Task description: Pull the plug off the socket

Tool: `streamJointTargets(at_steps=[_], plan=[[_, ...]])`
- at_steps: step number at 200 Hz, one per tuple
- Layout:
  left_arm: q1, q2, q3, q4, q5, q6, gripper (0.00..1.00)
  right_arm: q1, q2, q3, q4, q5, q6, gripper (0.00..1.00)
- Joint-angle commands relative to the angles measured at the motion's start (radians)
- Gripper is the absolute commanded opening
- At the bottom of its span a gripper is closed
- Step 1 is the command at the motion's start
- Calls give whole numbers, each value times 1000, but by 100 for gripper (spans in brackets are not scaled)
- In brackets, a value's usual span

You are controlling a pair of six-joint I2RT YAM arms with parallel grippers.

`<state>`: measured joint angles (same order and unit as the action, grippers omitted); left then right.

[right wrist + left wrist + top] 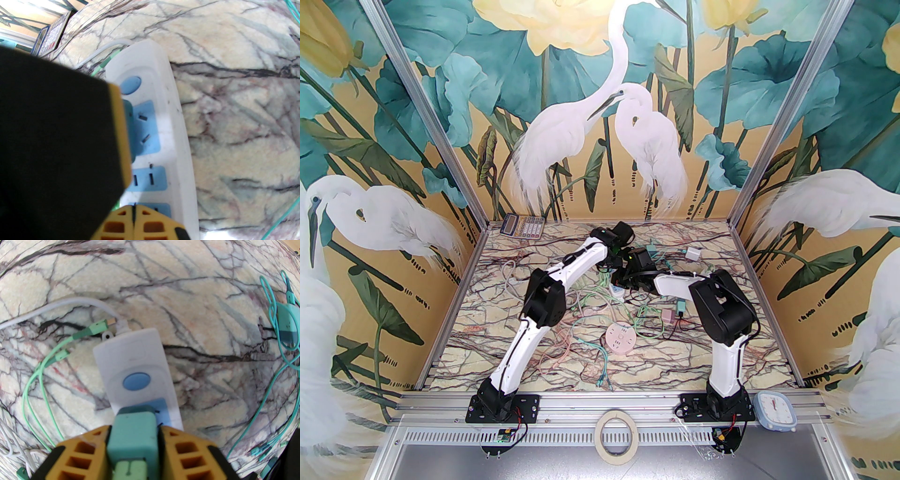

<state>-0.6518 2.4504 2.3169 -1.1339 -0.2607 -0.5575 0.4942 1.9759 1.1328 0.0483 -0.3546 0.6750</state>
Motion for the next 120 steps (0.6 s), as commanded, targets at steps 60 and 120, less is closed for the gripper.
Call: streamJointTargets(at_steps=[60, 120], plan=[[47, -168, -71, -74, 89, 35, 34, -10, 78, -25, -133, 95, -32, 0], [-37, -5, 46, -138, -33, 45, 33, -9, 93, -22, -114, 63, -22, 0]])
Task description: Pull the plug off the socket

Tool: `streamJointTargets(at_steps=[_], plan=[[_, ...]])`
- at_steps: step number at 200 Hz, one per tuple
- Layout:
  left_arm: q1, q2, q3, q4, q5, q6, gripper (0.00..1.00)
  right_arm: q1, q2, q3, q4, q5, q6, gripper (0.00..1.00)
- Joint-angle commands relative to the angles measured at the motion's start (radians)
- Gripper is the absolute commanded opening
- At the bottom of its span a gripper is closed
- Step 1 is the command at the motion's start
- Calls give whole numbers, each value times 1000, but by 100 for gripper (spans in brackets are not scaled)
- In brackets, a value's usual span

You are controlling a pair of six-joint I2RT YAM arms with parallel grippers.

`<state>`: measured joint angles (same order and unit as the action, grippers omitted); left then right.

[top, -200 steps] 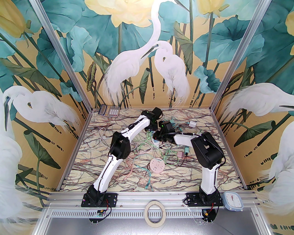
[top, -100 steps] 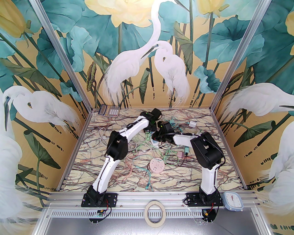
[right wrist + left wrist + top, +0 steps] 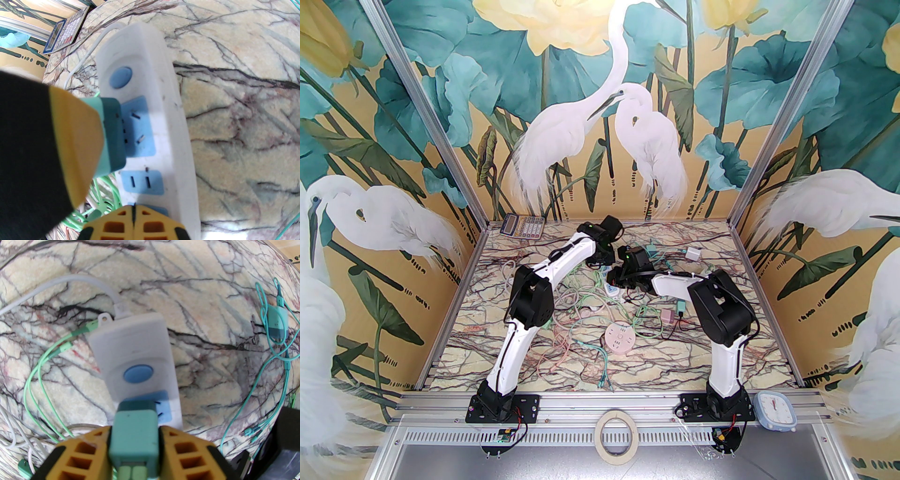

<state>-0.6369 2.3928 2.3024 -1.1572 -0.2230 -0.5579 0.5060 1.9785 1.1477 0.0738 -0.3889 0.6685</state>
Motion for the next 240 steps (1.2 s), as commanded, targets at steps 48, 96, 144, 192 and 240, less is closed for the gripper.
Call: streamJointTargets(at_steps=[48, 96, 144, 192, 240], plan=[[-70, 115, 71, -137, -111, 57, 33, -21, 89, -42, -129, 85, -7, 0], [-21, 33, 40, -111, -17, 54, 32, -22, 94, -36, -139, 90, -12, 0], [65, -155, -164, 37, 120, 17, 32, -23, 94, -35, -149, 99, -15, 0], [51, -122, -151, 21, 92, 19, 32, -21, 94, -34, -150, 100, -16, 0], [-31, 98, 123, -177, -94, 58, 32, -21, 97, -31, -151, 98, -16, 0]])
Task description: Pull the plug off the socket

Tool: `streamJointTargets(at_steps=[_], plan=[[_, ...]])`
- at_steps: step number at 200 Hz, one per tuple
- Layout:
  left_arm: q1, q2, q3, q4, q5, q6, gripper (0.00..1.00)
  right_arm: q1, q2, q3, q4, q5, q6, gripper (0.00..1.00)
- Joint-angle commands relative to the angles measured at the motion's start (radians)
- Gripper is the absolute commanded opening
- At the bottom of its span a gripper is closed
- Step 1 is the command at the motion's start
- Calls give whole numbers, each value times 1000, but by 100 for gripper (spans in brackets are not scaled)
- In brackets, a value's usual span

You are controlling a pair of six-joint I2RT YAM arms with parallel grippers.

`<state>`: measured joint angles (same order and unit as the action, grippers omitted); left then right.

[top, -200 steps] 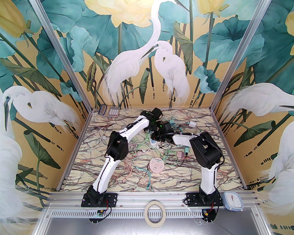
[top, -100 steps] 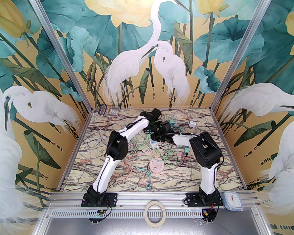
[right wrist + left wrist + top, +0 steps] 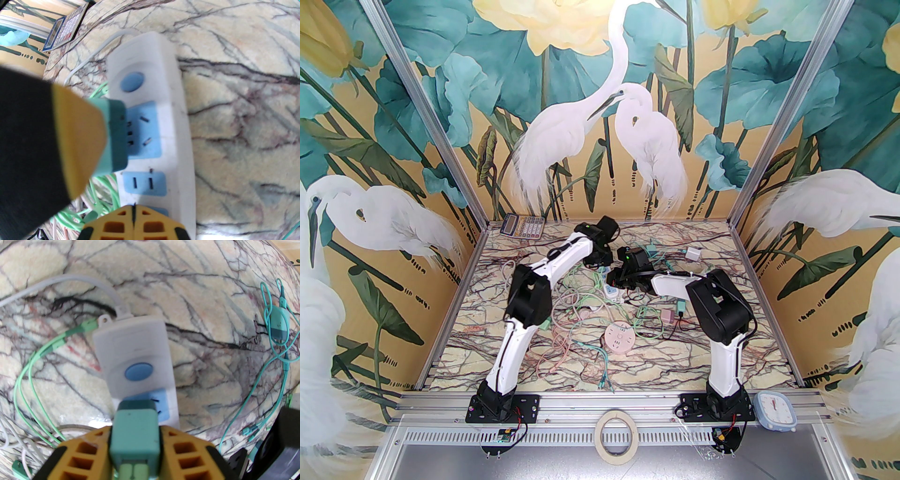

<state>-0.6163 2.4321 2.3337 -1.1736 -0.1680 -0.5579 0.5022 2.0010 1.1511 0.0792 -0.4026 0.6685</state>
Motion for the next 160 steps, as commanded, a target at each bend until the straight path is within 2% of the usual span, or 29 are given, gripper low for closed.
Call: streamJointTargets(at_steps=[1, 18, 50, 76, 104, 132, 160], plan=[[-54, 61, 91, -160, -152, 58, 32, -18, 75, -34, -156, 112, -17, 0], [-84, 86, 94, -169, -232, 67, 32, -18, 76, -33, -157, 113, -18, 0], [-88, 94, 90, -182, -241, 70, 31, -18, 78, -32, -158, 112, -17, 0], [-56, 25, 49, -142, -165, 69, 31, -18, 78, -31, -161, 116, -18, 0], [6, -115, -94, -31, -51, 46, 31, -18, 76, -31, -163, 116, -18, 0], [40, -160, -138, -24, -37, 48, 31, -18, 76, -32, -162, 116, -17, 0], [29, -141, -96, -73, -94, 64, 31, -17, 76, -31, -161, 117, -17, 0]])
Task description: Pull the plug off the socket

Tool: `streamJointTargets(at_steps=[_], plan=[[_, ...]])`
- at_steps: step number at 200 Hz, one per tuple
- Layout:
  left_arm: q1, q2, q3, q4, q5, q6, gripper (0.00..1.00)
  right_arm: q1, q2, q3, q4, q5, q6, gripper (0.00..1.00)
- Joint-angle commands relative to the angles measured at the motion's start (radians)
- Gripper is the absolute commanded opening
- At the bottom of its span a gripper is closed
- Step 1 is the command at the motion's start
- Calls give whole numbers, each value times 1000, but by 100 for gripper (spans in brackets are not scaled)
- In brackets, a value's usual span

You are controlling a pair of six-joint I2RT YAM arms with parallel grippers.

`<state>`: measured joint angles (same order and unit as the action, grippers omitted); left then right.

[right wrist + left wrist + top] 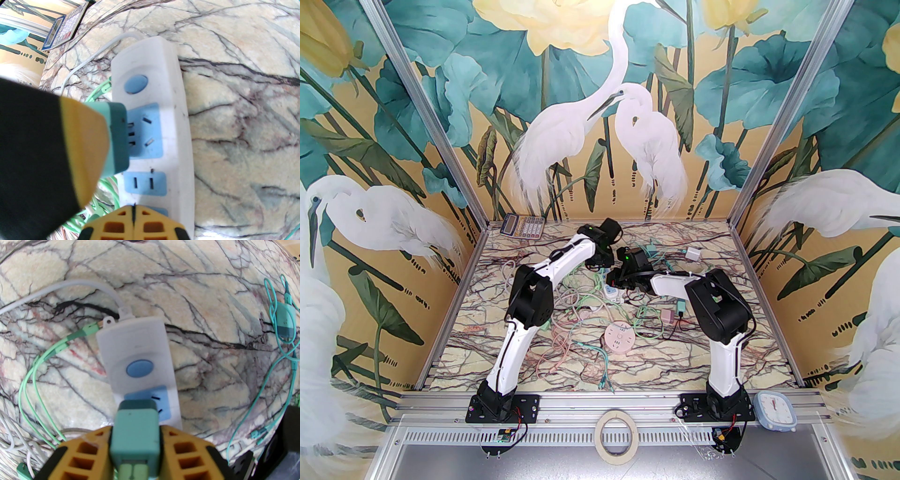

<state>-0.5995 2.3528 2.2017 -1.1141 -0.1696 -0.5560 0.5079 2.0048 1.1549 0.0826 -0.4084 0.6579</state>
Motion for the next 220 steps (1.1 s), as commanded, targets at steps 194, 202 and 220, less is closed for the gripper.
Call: streamJointTargets(at_steps=[194, 202, 220], plan=[[40, -138, -47, -47, 30, 53, 31, -21, 78, -31, -167, 122, -7, 0], [44, -143, -49, -50, 21, 54, 31, -23, 78, -33, -167, 122, -7, 0], [42, -132, -21, -83, -14, 62, 31, -23, 77, -32, -167, 123, -9, 0]])
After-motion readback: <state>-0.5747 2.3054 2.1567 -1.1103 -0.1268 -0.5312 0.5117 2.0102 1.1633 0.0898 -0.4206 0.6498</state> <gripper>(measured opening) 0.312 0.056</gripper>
